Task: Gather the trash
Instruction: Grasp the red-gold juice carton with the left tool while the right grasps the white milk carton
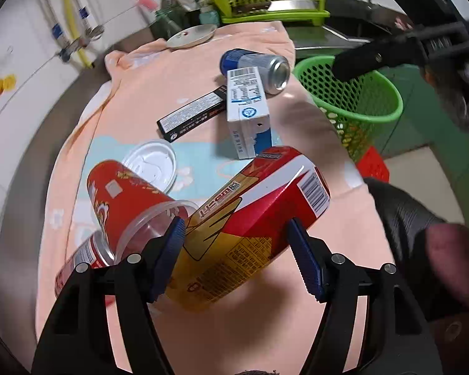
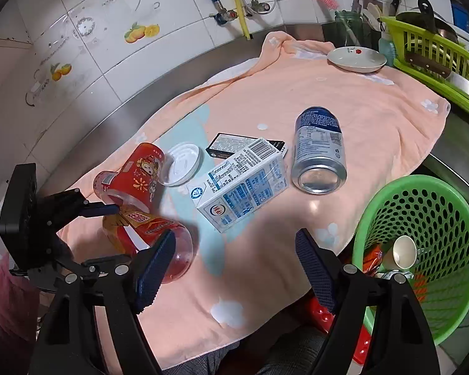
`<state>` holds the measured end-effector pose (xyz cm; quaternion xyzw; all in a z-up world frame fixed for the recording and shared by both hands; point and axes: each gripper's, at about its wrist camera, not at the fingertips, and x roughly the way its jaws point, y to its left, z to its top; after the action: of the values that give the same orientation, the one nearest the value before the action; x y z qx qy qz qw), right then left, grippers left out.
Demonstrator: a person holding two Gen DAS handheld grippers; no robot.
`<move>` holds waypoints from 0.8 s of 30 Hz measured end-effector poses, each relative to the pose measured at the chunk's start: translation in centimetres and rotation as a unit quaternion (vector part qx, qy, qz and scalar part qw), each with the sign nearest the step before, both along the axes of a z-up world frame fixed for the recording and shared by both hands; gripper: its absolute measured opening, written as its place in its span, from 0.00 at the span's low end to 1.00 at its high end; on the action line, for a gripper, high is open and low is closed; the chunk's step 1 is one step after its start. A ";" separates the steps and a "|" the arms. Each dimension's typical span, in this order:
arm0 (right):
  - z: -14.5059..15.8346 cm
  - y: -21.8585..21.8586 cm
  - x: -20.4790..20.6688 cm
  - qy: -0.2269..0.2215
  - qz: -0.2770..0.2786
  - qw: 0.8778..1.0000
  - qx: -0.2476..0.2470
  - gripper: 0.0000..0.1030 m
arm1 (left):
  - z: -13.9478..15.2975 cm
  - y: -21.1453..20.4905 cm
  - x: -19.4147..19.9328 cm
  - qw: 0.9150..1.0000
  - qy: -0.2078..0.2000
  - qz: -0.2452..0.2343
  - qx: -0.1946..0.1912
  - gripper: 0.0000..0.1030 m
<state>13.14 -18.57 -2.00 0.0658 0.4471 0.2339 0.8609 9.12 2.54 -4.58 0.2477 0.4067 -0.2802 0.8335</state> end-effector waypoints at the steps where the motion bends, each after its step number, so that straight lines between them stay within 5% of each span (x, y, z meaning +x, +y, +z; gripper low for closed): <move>1: -0.1 0.0 0.0 0.001 0.001 1.000 0.000 0.74 | 0.0 -0.1 0.0 1.000 0.000 -0.003 0.005 0.65; 10: -0.3 0.5 0.5 0.019 0.010 1.000 0.005 0.74 | -0.8 -1.3 -1.5 0.995 -0.034 -0.059 0.076 0.68; 24: -0.7 4.4 6.6 0.106 -0.031 0.993 0.048 0.74 | -1.1 -1.6 -1.8 0.994 -0.055 -0.055 0.082 0.73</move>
<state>19.74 -14.20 -2.69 0.1451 0.5219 0.2199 0.8113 7.32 0.95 -5.71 0.3522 0.3680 -0.2770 0.8147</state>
